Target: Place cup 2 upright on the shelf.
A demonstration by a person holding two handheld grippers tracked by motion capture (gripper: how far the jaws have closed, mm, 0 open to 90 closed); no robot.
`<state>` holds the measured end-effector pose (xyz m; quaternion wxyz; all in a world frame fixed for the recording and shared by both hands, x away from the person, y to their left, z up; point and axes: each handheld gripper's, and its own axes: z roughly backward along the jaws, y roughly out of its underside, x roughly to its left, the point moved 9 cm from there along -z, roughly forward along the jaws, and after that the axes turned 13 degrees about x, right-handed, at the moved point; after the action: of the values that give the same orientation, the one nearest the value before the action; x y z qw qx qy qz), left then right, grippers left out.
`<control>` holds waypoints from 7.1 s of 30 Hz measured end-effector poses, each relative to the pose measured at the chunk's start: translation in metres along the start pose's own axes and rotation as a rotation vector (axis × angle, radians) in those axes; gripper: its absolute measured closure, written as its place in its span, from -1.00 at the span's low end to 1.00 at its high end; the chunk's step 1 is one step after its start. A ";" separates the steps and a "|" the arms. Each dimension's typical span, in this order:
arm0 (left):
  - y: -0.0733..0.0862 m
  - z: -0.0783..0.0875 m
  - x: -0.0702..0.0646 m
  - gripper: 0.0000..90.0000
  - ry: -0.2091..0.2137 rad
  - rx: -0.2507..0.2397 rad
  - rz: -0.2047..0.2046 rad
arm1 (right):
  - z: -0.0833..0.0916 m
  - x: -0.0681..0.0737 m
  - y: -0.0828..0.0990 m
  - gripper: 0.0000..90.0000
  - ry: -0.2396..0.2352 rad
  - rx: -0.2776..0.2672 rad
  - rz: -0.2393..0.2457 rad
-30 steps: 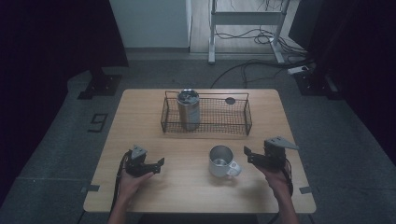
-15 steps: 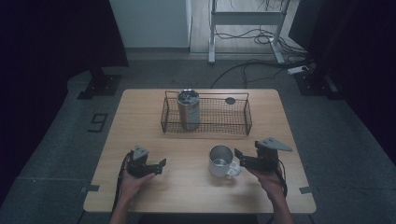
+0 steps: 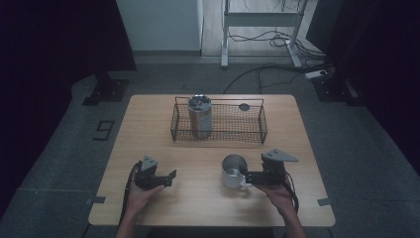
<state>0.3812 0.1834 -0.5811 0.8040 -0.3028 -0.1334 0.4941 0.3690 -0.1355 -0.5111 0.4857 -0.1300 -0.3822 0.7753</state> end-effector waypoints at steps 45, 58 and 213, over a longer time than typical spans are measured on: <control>0.009 -0.014 -0.002 -0.78 -0.035 0.055 -0.027 | -0.051 0.034 0.012 -0.98 0.069 0.153 0.108; 0.009 -0.015 -0.001 -0.78 -0.035 0.062 -0.030 | -0.055 0.033 0.014 -0.86 0.037 0.159 0.134; 0.015 -0.027 -0.013 -0.67 -0.015 0.132 -0.035 | -0.040 -0.068 -0.154 -0.85 0.205 0.049 -0.049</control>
<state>0.3783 0.1676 -0.6107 0.8296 -0.2431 -0.1120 0.4901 0.5258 -0.1383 -0.4390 0.5439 -0.1875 -0.3145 0.7550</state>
